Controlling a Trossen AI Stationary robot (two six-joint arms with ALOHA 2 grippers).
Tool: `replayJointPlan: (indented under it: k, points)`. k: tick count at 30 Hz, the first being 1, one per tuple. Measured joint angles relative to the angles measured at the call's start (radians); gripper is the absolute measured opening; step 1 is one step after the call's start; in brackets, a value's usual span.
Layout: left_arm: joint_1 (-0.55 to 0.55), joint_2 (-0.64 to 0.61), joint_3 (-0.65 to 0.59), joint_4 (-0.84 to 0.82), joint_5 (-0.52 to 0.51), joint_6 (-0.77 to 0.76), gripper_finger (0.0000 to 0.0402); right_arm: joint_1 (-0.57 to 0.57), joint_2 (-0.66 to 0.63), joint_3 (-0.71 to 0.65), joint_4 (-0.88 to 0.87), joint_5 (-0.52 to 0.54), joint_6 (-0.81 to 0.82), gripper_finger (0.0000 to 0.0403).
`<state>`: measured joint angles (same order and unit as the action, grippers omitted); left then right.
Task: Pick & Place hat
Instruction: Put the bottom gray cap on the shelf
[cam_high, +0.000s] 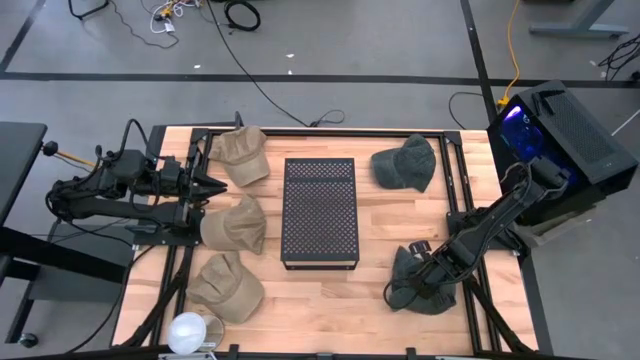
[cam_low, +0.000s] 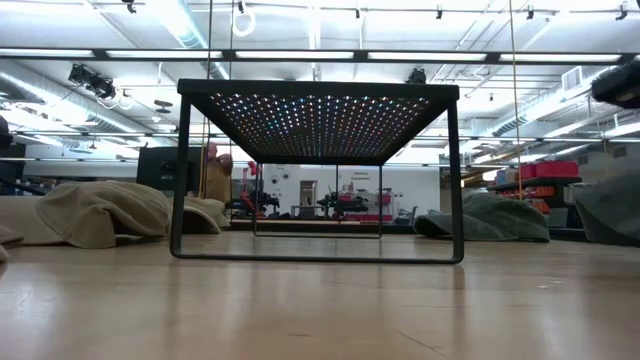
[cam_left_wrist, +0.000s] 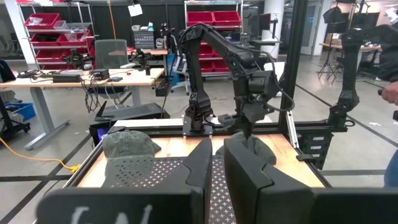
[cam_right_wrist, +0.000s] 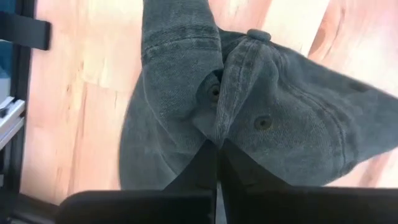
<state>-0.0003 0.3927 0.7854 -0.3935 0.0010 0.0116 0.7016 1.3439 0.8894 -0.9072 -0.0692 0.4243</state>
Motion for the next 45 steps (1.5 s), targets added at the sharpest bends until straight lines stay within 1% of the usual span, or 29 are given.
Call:
replayJointPlan:
  k: [5,11,16,21,30,34,39,45]
  points:
    - [0.0,0.0,0.0,0.0,0.0,0.0,0.0048,-0.03,-0.048,0.034,-0.044,-0.002,-0.022,0.0001]
    - [0.0,0.0,0.0,0.0,0.0,0.0,0.0048,-0.055,-0.098,0.105,-0.156,0.001,-0.07,0.0001]
    - [0.0,0.0,0.0,0.0,0.0,0.0,0.0048,-0.085,-0.134,0.153,-0.201,0.006,-0.108,0.0]
    - [0.0,0.0,0.0,0.0,0.0,0.0,0.0048,-0.131,-0.149,0.237,-0.258,0.017,-0.159,0.0]
    - [0.0,0.0,0.0,0.0,0.0,0.0,0.0048,-0.255,-0.148,0.425,-0.291,0.098,-0.315,0.0]
    - [0.0,0.0,0.0,0.0,0.0,0.0,0.0048,-0.321,-0.146,0.488,-0.291,0.156,-0.376,0.0]
    - [0.0,0.0,0.0,0.0,0.0,0.0,0.0048,-0.405,-0.146,0.525,-0.284,0.25,-0.456,0.0]
    - [0.0,0.0,0.0,0.0,0.0,0.0,0.0048,-0.504,-0.135,0.53,-0.2,0.326,-0.567,0.0]
